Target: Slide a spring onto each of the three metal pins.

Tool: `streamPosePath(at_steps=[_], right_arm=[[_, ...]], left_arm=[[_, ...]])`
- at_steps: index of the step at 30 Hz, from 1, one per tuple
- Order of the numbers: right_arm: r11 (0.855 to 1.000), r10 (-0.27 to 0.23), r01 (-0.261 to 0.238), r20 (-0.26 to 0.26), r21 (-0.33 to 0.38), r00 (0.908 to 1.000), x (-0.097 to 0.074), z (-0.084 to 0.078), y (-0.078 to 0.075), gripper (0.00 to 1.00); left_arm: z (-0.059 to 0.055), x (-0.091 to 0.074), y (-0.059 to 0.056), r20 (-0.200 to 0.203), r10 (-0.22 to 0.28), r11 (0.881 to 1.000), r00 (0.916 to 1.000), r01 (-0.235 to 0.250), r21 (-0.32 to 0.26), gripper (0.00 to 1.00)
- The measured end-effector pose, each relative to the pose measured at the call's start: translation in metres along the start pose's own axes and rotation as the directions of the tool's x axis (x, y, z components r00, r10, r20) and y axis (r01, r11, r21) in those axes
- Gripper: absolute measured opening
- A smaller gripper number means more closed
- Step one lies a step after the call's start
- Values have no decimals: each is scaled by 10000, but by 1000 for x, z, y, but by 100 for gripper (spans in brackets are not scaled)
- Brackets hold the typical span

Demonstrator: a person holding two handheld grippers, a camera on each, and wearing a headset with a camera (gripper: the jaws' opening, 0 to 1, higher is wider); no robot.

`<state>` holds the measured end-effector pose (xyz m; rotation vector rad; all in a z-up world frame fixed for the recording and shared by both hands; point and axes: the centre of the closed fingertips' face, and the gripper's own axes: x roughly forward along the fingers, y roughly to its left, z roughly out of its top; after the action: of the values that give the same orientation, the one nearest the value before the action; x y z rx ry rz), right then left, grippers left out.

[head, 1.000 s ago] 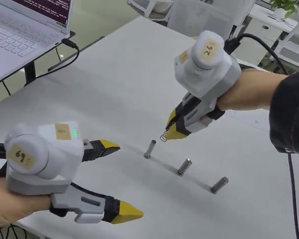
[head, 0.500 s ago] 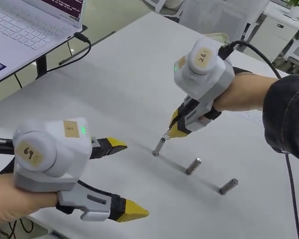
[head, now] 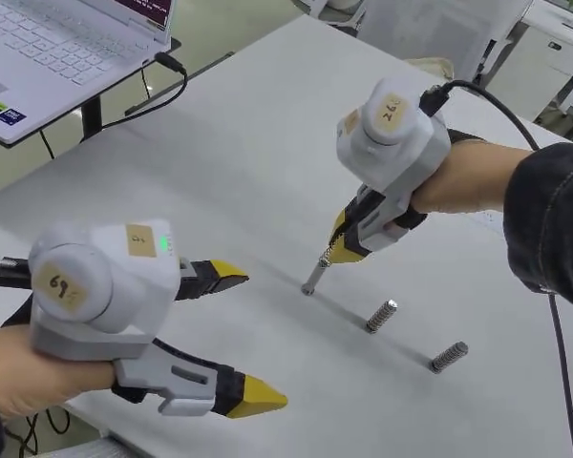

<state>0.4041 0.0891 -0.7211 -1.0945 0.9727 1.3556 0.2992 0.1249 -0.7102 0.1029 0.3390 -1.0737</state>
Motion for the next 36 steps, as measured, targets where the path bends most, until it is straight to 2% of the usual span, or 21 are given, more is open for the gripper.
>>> streamPosePath(at_steps=[18, 36], right_arm=[[9998, 182, -183, -174, -9, 9997, 9, -2, 1, 8], [9992, 367, -375, -530, -135, 9979, 31, -6, 6, 8]], left_arm=[[0, -1, -1, 40, -14, 10000, 10000, 14, -86, 70], [-1, 0, -1, 25, -73, 9999, 10000, 74, -149, 69]])
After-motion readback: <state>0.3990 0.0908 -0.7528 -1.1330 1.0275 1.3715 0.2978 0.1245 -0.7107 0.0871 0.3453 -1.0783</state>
